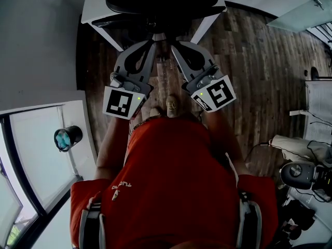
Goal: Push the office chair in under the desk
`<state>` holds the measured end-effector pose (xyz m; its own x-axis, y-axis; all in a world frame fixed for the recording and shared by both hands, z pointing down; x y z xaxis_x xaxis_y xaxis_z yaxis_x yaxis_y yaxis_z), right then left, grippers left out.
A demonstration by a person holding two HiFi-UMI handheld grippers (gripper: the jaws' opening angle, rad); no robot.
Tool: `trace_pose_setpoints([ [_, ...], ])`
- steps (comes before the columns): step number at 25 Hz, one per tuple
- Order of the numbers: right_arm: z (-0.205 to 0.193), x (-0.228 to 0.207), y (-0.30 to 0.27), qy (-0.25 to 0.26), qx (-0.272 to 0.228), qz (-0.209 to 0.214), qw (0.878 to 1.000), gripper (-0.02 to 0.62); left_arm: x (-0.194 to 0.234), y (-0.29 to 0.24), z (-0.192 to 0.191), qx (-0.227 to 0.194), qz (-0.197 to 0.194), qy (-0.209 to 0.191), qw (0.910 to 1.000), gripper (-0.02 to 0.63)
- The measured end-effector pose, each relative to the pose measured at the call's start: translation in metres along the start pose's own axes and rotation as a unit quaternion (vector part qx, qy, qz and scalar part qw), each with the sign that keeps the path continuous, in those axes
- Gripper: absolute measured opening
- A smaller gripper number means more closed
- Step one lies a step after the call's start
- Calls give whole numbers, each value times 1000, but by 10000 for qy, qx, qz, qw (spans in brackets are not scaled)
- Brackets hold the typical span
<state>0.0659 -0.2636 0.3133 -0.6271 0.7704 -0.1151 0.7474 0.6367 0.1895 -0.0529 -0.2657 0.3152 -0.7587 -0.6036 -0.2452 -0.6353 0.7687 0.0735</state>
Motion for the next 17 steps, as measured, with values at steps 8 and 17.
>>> trace_pose_setpoints([
  [8,1,-2,0,29,0,9,10000,25,1,-3,0,-7,-55,0,10000,9],
  [17,-2,-14,1,-32,23,-4,10000,25,-3,-15,-7,47,-126,64,9999,9],
])
Point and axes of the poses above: the fingertips, and each gripper's own axes: y backward along the fingers, x to its left, z out of its top, the point moved 5 cm from there along y, backward along the fingers, and after that the axes turned 10 degrees about -y, right-handed, at the moved point
